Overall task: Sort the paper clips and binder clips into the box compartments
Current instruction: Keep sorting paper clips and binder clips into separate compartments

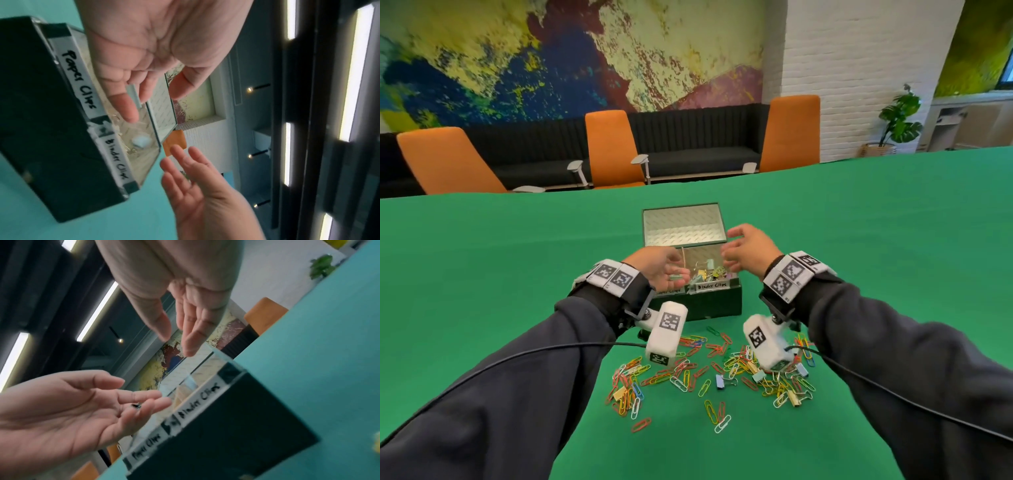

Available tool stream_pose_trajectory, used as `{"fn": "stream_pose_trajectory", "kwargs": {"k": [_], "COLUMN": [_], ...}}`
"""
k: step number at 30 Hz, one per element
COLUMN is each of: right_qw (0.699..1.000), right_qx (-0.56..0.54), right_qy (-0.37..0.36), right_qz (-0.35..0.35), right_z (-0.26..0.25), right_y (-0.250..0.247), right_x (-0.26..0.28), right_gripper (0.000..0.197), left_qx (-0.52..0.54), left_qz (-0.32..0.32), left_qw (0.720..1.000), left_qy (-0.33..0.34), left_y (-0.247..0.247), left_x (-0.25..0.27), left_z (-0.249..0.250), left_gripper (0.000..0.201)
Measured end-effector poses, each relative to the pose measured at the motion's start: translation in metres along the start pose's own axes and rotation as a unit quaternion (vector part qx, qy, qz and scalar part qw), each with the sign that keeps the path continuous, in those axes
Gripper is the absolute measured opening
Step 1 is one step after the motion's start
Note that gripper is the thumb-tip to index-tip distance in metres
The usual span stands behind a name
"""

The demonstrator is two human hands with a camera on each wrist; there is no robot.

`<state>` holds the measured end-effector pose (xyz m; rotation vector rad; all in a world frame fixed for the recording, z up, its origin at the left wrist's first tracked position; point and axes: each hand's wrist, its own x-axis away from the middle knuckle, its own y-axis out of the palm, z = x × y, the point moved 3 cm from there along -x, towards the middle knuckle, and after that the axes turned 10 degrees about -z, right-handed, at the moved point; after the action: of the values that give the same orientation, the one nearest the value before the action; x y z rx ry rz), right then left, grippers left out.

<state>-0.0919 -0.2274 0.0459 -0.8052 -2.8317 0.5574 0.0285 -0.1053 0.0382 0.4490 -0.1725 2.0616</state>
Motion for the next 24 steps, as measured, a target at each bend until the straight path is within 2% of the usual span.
{"fn": "stream_pose_trajectory", "kwargs": {"k": [1, 3, 6, 8, 12, 15, 16, 17, 20, 21, 22, 24], "right_qw": [0.999, 0.998, 0.999, 0.993, 0.942, 0.888, 0.875, 0.864, 0.830, 0.813, 0.795, 0.769], "right_qx": [-0.040, -0.045, 0.031, 0.114, 0.284, 0.378, 0.396, 0.408, 0.457, 0.484, 0.511, 0.549], "right_qy": [-0.007, -0.011, 0.002, 0.025, 0.090, 0.117, 0.115, 0.113, 0.098, 0.087, 0.075, 0.059], "right_qz": [0.015, 0.033, 0.016, -0.020, -0.151, -0.233, -0.254, -0.271, -0.305, -0.312, -0.318, -0.322], "right_z": [-0.001, 0.001, 0.015, 0.028, 0.055, 0.069, 0.073, 0.074, 0.079, 0.079, 0.079, 0.077], "right_y": [0.000, -0.001, -0.005, -0.013, -0.032, -0.032, -0.027, -0.021, 0.004, 0.012, 0.018, 0.024], "right_x": [-0.002, -0.001, 0.010, 0.022, 0.049, 0.068, 0.072, 0.076, 0.081, 0.081, 0.081, 0.079], "right_gripper": [0.045, 0.049, 0.031, 0.017, 0.019, 0.015, 0.017, 0.018, 0.018, 0.020, 0.019, 0.015], "left_qx": [0.034, 0.076, 0.043, -0.002, -0.095, -0.228, -0.310, -0.411, -0.657, -0.697, -0.721, -0.739], "left_qz": [-0.006, -0.023, -0.059, -0.070, -0.027, -0.094, -0.126, -0.158, -0.218, -0.224, -0.231, -0.245], "left_qw": [0.999, 0.996, 0.996, 0.996, 0.987, 0.958, 0.932, 0.889, 0.715, 0.675, 0.648, 0.623], "left_qy": [0.012, 0.044, 0.052, 0.055, 0.129, 0.146, 0.137, 0.126, 0.098, 0.089, 0.083, 0.073], "left_y": [0.000, 0.000, 0.009, 0.017, 0.027, 0.044, 0.050, 0.054, 0.060, 0.060, 0.060, 0.061], "left_x": [0.000, -0.004, -0.008, -0.014, -0.015, 0.006, 0.014, 0.019, 0.025, 0.025, 0.025, 0.025], "left_z": [0.002, 0.010, 0.021, 0.020, 0.013, -0.003, -0.011, -0.022, -0.055, -0.064, -0.072, -0.083], "left_gripper": [0.025, 0.034, 0.046, 0.051, 0.041, 0.025, 0.021, 0.018, 0.018, 0.020, 0.022, 0.024]}}
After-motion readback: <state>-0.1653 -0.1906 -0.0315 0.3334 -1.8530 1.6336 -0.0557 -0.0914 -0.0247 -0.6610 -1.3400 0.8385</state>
